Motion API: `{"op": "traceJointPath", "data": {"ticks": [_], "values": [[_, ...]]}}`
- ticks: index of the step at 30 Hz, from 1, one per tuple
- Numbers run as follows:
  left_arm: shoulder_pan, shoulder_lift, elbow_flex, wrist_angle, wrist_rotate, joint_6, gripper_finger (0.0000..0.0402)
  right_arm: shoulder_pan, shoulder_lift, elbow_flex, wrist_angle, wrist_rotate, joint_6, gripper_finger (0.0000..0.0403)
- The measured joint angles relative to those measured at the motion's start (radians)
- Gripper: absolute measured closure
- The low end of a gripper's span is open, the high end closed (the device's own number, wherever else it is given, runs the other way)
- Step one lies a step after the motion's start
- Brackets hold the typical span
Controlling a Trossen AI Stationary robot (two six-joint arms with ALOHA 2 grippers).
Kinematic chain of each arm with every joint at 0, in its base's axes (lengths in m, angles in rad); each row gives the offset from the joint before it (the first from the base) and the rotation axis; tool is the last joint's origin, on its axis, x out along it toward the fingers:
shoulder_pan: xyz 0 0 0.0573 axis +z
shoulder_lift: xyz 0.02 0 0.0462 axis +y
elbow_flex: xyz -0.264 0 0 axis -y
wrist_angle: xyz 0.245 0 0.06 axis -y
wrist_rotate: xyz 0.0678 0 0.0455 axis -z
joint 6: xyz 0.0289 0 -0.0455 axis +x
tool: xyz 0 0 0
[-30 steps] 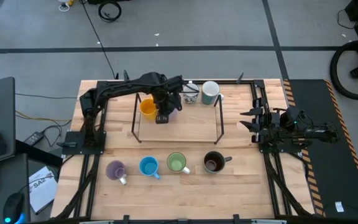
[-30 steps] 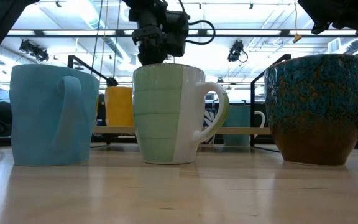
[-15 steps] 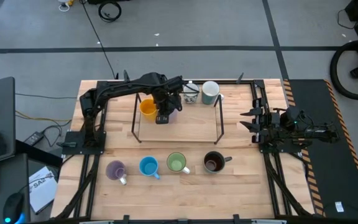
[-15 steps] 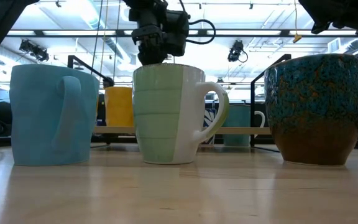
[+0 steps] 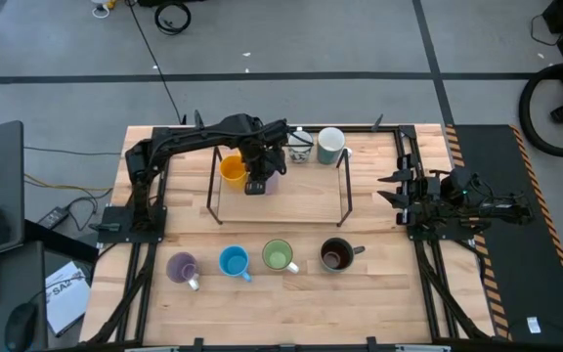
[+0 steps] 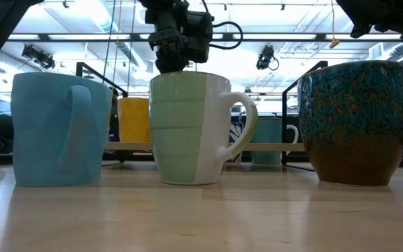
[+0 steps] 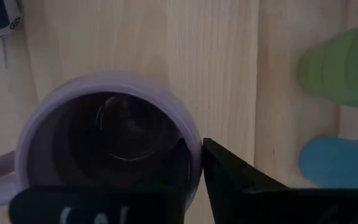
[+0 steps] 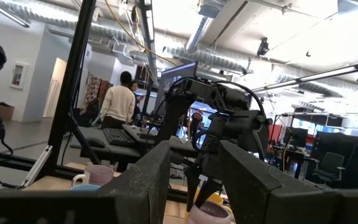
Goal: Place coffee mugs
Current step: Put the light violet mug on the shelf
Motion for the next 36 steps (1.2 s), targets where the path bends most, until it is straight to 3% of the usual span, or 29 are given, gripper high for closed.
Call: {"op": "traceJointPath", "data": {"ticks": [10,24,36], "values": [[0.000,0.000,0.000,0.000,-0.015,-0.006,0.0340,0.000,0.000,0.000,0.000,0.000,0.000,0.0259],[-0.007,0.000,0.000,-0.003,-0.067,-0.035,0.0265,0.000,0.000,0.000,-0.001,0.000,0.000,0.0259],[-0.033,-0.001,0.000,-0.018,-0.128,-0.107,0.0262,0.000,0.000,0.000,-0.001,0.000,0.007,0.0259]]}}
